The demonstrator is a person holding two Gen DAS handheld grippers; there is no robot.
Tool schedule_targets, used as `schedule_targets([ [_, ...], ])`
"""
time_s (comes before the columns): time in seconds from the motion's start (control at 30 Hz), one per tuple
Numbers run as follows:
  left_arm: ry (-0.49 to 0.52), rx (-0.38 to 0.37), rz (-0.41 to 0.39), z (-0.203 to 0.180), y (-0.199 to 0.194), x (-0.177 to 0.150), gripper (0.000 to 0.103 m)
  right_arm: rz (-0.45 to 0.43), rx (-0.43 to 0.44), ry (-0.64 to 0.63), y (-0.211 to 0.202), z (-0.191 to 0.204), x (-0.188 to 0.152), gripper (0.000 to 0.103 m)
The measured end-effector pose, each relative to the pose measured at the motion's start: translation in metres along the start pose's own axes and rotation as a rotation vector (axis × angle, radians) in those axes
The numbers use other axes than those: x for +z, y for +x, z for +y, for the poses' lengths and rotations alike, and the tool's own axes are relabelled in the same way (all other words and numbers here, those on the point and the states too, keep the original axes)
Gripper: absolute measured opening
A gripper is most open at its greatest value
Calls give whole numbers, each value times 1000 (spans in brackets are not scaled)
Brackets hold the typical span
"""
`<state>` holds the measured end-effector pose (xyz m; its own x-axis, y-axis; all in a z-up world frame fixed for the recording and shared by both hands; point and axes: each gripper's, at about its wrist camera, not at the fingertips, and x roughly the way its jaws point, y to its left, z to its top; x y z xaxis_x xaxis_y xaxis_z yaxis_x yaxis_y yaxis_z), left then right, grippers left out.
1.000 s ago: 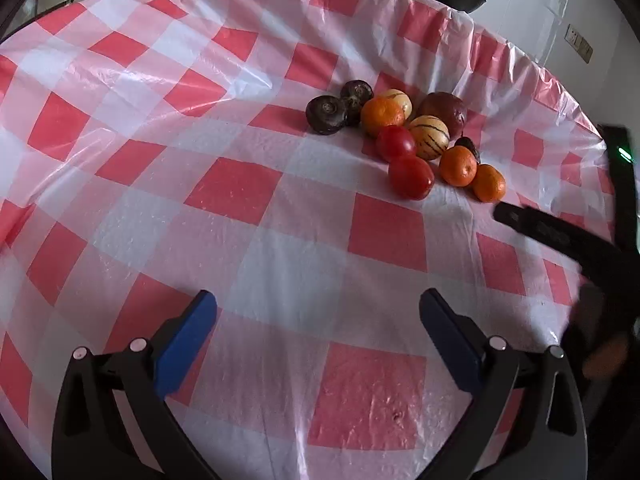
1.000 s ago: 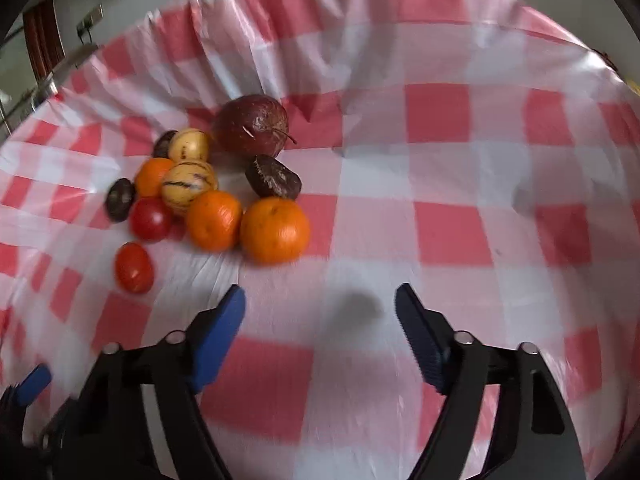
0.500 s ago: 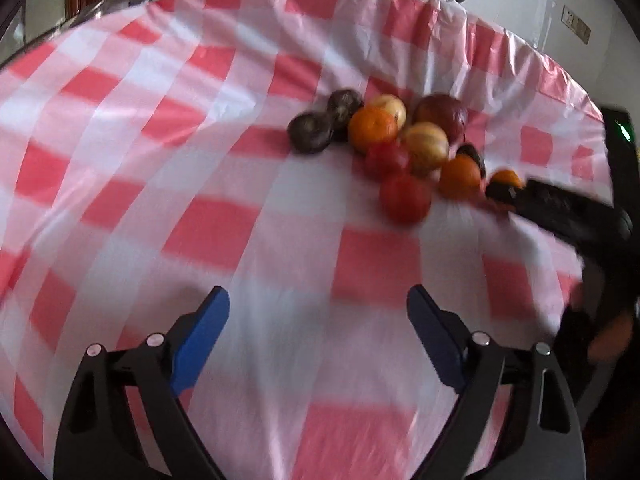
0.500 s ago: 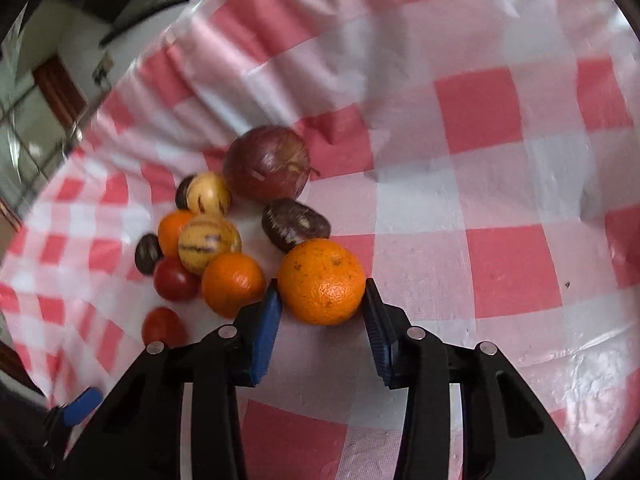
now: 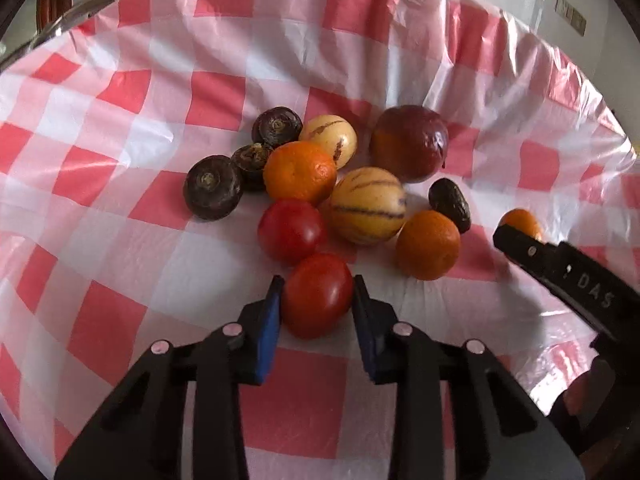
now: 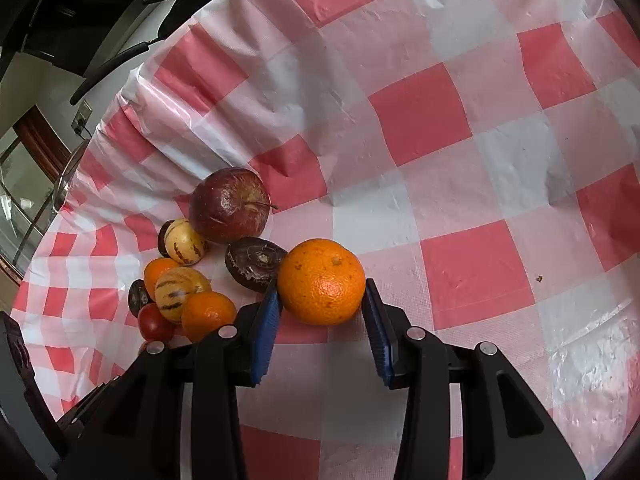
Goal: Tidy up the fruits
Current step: 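Grasp a mandarin orange with the right tool while the left tool grasps a tomato, then carry the orange and tomato into the white box and release them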
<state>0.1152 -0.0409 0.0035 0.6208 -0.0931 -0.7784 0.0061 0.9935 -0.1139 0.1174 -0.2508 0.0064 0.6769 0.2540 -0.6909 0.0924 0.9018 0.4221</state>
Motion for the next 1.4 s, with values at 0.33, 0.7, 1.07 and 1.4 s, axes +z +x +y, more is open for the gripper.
schedule_targets([
  [0.33,-92,-100,-24,26,-4,0,33,-6,-44,37,3,-4,2,41],
  [0.7,-118,-3,-125,65,-104,-73,33,-16,1,81,-50,32,-72,41],
  [1.07,-165,109,-215,156,-225,-190,33,99,184,-312,-113,168,-197,41],
  [1.4,-269,235,-242,259,-302,-299,33,157,365,-778,-170,293,-332,41],
])
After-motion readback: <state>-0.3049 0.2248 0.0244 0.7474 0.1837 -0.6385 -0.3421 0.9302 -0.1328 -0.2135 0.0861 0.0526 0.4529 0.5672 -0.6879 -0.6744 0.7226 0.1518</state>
